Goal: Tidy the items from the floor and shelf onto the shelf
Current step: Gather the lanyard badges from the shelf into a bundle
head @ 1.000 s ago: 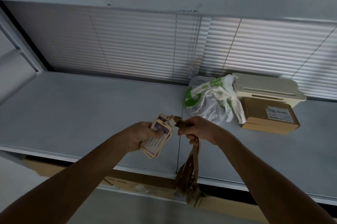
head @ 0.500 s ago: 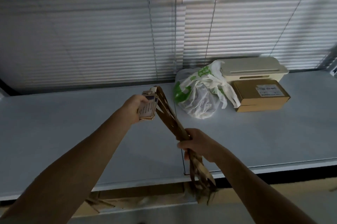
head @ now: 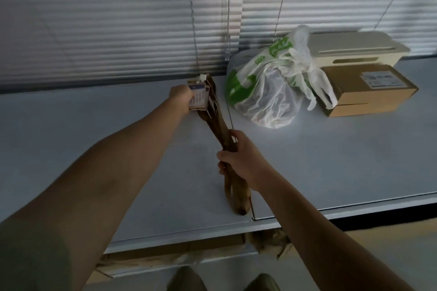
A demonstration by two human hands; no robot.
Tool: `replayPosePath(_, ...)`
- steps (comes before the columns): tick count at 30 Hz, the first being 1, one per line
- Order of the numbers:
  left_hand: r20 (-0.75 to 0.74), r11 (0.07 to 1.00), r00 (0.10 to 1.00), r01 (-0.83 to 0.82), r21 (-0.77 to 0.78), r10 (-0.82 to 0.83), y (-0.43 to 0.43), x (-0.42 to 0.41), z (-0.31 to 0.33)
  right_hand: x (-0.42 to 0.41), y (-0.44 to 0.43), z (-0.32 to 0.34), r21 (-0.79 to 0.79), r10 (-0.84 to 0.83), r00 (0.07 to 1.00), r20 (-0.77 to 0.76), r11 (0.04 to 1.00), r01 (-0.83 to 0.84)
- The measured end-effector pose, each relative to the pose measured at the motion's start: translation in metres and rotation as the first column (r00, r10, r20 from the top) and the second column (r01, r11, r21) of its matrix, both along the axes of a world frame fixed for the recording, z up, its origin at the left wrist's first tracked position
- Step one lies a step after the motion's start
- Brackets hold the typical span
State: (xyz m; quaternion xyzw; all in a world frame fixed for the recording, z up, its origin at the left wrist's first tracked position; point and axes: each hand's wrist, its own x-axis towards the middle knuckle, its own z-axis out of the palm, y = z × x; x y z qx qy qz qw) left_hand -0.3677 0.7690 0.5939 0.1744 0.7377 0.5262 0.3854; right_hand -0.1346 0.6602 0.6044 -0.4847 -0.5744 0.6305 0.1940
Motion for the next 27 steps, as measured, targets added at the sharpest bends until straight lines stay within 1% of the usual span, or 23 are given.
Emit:
replayPosePath(2,-0.095,1.0,0.995,-0.015,0.027,0.018,0.014,-0.006,-0.013,-0.006,0.003,-0.01,0.14,0.024,0.996,0.081,0.99,-0.035)
replayPosePath(5,-0.171,0.995,0.981,-0.077,0.063,0.087,0.022,-0.013,-0.019,-0.013,0.004,-0.017,0.36,0.045,0.974,0.222,0.924,-0.125)
replayPosePath(8,-0.22,0.996,0.972,-0.081,0.039,0.088,0.023,-0.017,-0.024,-0.019,-0.002,-0.019,0.479,0.021,0.951,0.309,0.861,-0.174)
replayPosePath(10,-0.239,0.997,0.968,-0.074,0.004,0.073,0.022,-0.016,-0.026,-0.021,-0.005,-0.022,0.541,0.014,0.918,0.397,0.804,-0.246)
replayPosePath(12,-0.268,0.996,0.961,-0.078,-0.037,0.065,0.02,-0.015,-0.024,-0.02,-0.007,-0.023,0.567,0.007,0.873,0.488,0.758,-0.323)
replayPosePath(15,-0.32,0.995,0.947,-0.053,-0.079,0.025,0.014,-0.011,-0.024,-0.014,-0.011,-0.025,0.583,-0.025,0.845,0.535,0.735,-0.347)
replayPosePath(18,-0.358,0.995,0.934,-0.022,-0.097,-0.014,0.014,-0.011,-0.031,-0.011,-0.018,-0.03,0.599,-0.021,0.845,0.534,0.715,-0.361)
replayPosePath(21,-0.354,0.998,0.935,-0.04,-0.057,0.017,0.02,-0.012,-0.03,-0.011,-0.019,-0.036,0.62,-0.033,0.855,0.517,0.703,-0.348)
replayPosePath(27,-0.355,0.994,0.935,-0.06,-0.087,0.025,0.015,-0.004,-0.024,-0.005,-0.019,-0.031,0.594,-0.031,0.867,0.497,0.74,-0.314)
